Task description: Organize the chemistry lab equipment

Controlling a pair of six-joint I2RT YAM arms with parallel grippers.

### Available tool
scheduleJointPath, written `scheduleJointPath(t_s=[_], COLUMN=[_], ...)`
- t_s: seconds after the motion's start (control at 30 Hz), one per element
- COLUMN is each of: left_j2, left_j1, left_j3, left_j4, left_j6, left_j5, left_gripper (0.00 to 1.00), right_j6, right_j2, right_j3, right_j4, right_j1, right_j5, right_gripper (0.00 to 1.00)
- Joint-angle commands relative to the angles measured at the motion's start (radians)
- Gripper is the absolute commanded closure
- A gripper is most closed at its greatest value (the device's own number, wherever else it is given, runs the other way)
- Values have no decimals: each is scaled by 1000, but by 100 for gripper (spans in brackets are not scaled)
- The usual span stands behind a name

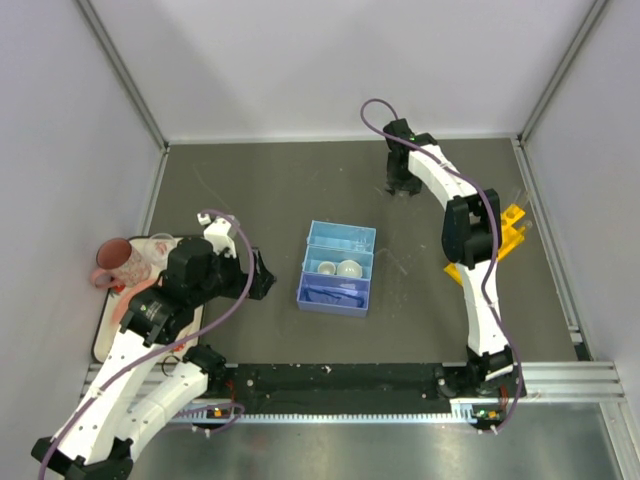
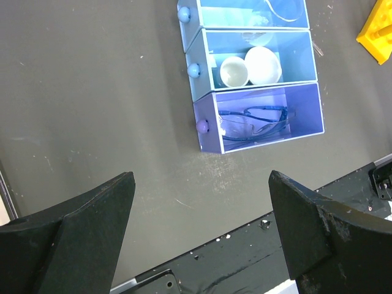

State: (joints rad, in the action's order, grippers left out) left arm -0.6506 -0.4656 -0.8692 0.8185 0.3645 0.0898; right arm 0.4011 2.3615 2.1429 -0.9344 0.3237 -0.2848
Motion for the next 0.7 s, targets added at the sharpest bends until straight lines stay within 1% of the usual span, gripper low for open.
scheduleJointPath(t_s=[0.0,0.2,0.4,0.5,0.67], left_j2=[3,11,23,29,49], left_j1=[-2,-2,-2,-2,-2], left_j3=[-14,-22,-25,-25,-33], left_j4=[-39,-35,-33,-24,-13], left_j6=[-15,-12,-6,-7,-1], left_j5=[-4,2,5,2,24], left_gripper=[4,4,4,4,4], right_j6=[2,8,-2,-13,-31], right_j2=[15,-37,-157,-220,-297], right_j3=[43,34,-4,-15,-15], right_j4=[29,28,25,16,-17], right_j1=[-11,-8,20,61,172], right_j5=[9,24,24,13,-57], right_gripper=[78,79,79,79,79])
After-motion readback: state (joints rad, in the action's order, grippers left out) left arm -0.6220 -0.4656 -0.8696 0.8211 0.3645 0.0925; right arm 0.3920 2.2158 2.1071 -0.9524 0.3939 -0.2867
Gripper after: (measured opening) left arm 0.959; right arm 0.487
